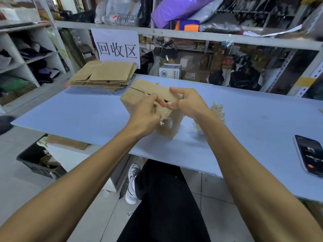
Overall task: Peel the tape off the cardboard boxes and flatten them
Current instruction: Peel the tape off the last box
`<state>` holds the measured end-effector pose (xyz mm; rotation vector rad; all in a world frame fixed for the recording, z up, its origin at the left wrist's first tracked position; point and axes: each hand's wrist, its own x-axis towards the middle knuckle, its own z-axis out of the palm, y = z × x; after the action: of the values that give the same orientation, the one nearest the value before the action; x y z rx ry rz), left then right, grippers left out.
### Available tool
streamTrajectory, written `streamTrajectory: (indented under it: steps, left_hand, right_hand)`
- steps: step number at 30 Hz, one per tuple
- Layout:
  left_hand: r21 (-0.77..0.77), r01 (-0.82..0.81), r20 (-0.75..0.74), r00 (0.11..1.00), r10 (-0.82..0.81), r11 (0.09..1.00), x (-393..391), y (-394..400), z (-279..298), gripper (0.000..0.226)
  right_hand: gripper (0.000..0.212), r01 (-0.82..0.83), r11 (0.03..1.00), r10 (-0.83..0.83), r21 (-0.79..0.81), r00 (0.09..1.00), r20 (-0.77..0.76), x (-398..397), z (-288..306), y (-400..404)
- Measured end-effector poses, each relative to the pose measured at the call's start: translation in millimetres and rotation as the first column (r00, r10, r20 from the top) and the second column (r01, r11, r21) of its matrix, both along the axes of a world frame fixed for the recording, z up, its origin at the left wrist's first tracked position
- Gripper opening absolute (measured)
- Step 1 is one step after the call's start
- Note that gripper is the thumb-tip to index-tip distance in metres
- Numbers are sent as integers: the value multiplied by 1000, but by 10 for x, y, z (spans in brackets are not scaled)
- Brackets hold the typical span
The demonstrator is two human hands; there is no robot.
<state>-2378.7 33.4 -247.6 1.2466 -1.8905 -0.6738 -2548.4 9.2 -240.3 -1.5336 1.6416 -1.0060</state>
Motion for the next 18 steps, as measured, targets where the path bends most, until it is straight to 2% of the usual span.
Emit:
streamTrajectory:
  steps: [3,8,11,14,18]
  left_hand:
    - [-42,9,20,1000,-9,999,-29,-55,9,33]
    - [-144,103,246,967,-65,984,-45,-160,-52,22]
    - [-85,122,140,984,-109,989,-33,-242,-120,15]
    - [-116,7,-5,1000,-8,993,-157,-281,-188,11]
    - [-75,29,-112,993,-37,997,-285,-340,-221,29]
  right_hand:
    - [63,-3,998,0,55,999,47,-73,-8,-112]
    - [58,13,994,-18,108,999,49,-205,-8,-240]
    - [56,0,992,-4,123,999,36,-223,-28,-296]
    - [56,-7,992,1,124,999,48,-233,-47,-329]
    - [56,-13,994,7,111,999,47,-251,-71,-342]
